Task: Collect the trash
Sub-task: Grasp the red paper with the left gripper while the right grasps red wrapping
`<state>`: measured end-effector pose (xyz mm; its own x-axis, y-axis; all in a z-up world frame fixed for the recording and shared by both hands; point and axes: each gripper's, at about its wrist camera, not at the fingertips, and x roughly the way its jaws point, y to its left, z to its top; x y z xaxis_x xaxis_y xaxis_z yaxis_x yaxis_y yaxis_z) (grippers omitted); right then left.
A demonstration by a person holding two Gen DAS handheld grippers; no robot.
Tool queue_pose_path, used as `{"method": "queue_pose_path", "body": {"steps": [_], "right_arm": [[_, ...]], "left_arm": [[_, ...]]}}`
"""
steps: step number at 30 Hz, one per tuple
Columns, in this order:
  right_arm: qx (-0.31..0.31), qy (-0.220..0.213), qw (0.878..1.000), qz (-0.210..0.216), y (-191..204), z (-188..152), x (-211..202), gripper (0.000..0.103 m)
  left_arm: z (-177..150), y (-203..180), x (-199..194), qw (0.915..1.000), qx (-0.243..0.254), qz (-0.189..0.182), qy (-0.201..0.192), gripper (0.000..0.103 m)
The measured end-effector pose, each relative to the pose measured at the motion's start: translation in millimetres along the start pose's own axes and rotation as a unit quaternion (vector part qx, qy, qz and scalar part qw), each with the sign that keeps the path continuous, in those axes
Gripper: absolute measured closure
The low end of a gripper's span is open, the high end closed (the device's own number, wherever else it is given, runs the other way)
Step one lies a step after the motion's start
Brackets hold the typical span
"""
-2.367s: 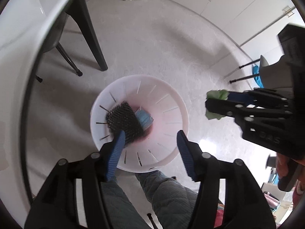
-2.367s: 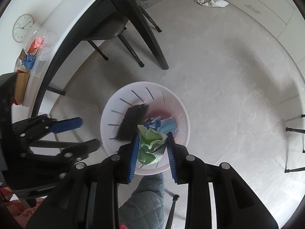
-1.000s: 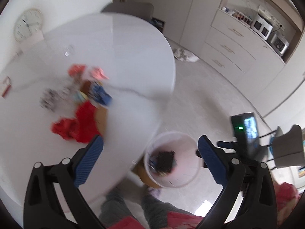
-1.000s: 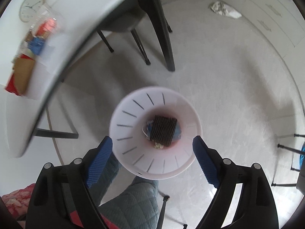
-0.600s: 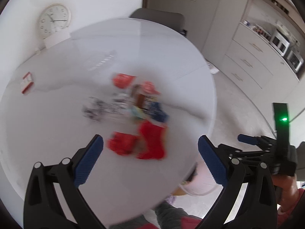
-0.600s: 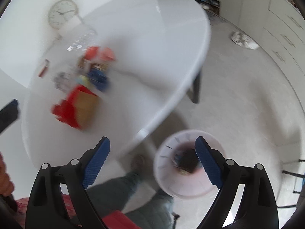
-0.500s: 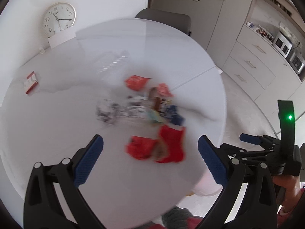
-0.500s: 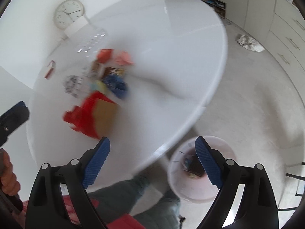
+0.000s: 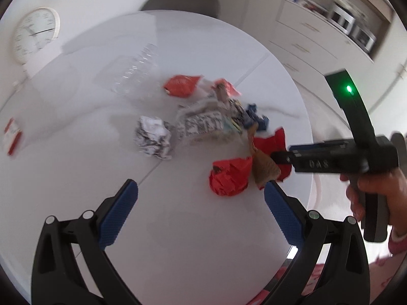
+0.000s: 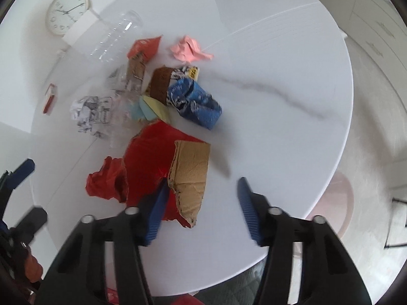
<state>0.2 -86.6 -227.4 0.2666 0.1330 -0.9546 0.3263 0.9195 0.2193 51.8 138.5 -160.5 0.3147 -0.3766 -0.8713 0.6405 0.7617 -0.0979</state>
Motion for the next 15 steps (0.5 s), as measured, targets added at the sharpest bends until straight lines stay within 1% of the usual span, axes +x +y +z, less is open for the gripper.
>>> {"method": "queue_pose_path", "body": {"steps": [1,2,3,5,10,15], "right_arm": [[0.003,0.000,1.000,0.000,0,-1,1,0.072],[0.005,-0.002,1.000,0.001,0,-1,0,0.086],[0.007,-0.005,1.000,0.000,0,-3,-2,0.091],[0.014,-0.014,1.000,0.000,-2,-4,-7,0.095],[0.035,-0.033,0.999,0.000,-14,-4,-23,0.096],[0.057,-0.056,0.997,0.000,-36,-6,-45,0.096]], "left_arm": [[0,-1,5,1.0000,0.007,-0.006,0.002,0.008],[0,-2,8,0.9999,0.011,-0.012,0.003,0.008],[0,-3,12,0.9997,0.018,-0.018,0.004,0.008],[1,-8,21,0.9991,0.029,-0.029,0.005,0.008],[4,-25,47,0.9975,0.062,-0.034,0.007,0.008],[5,-38,64,0.9965,0.076,-0.033,0.009,0.008]]}}
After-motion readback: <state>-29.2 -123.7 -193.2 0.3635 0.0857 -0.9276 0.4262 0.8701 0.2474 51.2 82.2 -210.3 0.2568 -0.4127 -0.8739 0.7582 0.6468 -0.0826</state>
